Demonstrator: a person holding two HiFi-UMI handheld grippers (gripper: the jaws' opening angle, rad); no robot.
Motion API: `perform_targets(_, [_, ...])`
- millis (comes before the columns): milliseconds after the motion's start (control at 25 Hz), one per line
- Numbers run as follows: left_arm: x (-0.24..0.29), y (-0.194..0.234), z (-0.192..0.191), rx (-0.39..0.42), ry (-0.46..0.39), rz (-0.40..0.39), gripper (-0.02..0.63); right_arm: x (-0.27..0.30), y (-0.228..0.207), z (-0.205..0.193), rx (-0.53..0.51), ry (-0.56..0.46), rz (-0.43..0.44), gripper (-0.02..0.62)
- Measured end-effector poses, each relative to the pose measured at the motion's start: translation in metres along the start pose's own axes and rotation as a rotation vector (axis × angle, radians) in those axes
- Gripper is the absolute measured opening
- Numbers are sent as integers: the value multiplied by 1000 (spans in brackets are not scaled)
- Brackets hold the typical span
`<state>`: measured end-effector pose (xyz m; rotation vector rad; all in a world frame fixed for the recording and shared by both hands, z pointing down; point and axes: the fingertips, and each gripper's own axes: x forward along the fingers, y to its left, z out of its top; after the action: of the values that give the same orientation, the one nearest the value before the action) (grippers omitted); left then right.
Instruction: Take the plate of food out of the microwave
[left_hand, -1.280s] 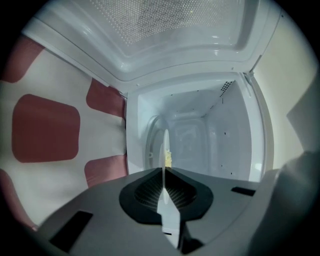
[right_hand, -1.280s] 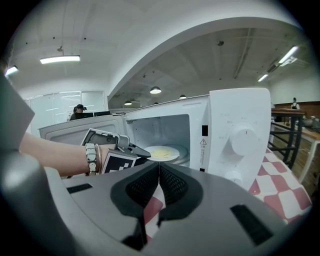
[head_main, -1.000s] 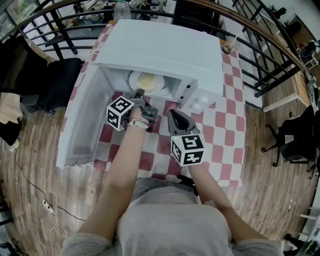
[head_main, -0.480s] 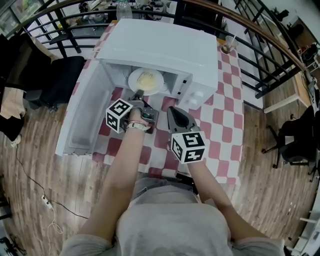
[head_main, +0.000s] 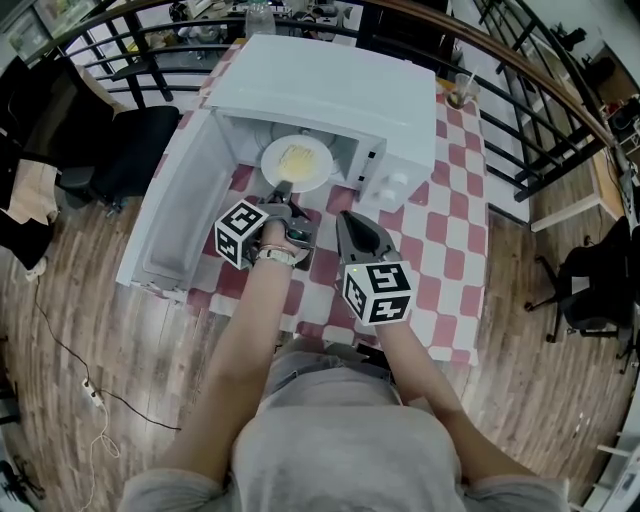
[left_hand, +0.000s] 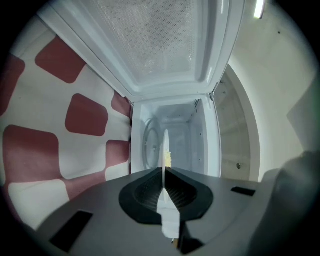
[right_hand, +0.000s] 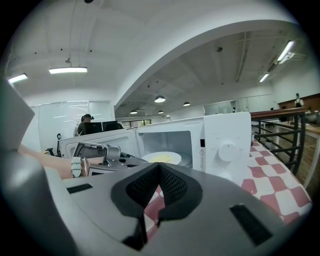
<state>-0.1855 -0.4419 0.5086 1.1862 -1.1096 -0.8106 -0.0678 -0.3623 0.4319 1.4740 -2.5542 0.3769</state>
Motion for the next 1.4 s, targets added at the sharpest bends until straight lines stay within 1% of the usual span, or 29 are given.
perform_targets(200, [-16, -3, -6, 2, 6, -11, 17, -13, 4, 4, -7, -10, 4, 25])
perform_targets(400, [-30, -5, -12, -15, -7, -30, 17, -26, 5, 4, -15, -14, 13, 25])
perform_targets(600, [-46, -11, -19, -11, -14, -52, 17, -38, 10, 6, -41, -14, 34, 25])
perform_targets(1000, [-74, -25, -34, 55, -34, -102, 17, -56, 17, 13, -74, -49, 69, 25])
perform_targets(1400, [-95, -33, -46, 93, -88, -153, 17, -68, 14, 8, -59, -76, 63, 25])
